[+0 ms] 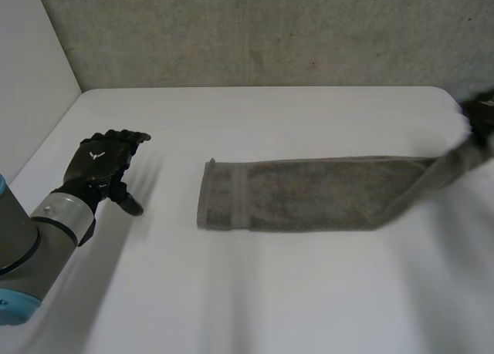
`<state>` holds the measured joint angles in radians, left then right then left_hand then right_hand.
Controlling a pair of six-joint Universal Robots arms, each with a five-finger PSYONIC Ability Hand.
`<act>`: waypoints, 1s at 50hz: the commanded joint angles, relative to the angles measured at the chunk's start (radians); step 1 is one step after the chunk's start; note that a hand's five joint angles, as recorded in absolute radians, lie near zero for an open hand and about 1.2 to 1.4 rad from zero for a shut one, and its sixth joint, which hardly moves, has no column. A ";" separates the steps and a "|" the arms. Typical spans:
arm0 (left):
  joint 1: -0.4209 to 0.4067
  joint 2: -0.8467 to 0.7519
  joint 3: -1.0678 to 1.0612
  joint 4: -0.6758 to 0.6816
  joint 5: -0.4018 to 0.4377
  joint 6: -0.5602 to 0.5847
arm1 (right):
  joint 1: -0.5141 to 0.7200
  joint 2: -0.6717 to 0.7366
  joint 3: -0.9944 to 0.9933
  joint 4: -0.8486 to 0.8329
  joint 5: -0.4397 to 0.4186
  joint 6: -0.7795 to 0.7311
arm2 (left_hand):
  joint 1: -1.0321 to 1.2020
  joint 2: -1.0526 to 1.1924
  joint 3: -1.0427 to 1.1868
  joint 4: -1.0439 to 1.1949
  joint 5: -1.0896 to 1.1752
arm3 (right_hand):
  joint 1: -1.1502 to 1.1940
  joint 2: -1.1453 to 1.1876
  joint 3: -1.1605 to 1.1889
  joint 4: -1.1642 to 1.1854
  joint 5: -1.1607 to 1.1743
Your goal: Fold the towel.
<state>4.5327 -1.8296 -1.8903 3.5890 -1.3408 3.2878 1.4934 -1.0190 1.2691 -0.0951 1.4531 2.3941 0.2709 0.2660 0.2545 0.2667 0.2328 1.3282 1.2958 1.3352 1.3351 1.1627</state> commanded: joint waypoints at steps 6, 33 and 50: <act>-0.001 0.000 0.005 0.001 0.000 -0.019 | 0.719 0.225 -0.318 0.006 0.046 0.097 | -0.078 -0.073 -0.062 -0.074 -0.214 | 0.068 0.100 0.061 0.061 0.059; -0.083 -0.014 0.105 0.001 0.000 -0.013 | 0.584 -0.016 0.070 0.021 -0.008 0.247 | -0.069 -0.064 -0.053 -0.065 -0.206 | -1.154 -1.121 -1.161 -1.161 -1.163; -0.230 -0.237 0.284 -0.047 0.000 -0.004 | 0.444 0.048 0.299 -0.138 -0.060 0.194 | -0.025 -0.020 -0.009 -0.021 -0.162 | -0.280 -0.248 -0.287 -0.287 -0.289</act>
<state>4.3186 -2.0262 -1.6245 3.5618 -1.3389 3.2840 1.9715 -0.9963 1.5542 -0.1508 1.3922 2.5954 0.2721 0.2694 0.2582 0.2689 0.2697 0.6277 0.6372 0.6337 0.6323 0.4566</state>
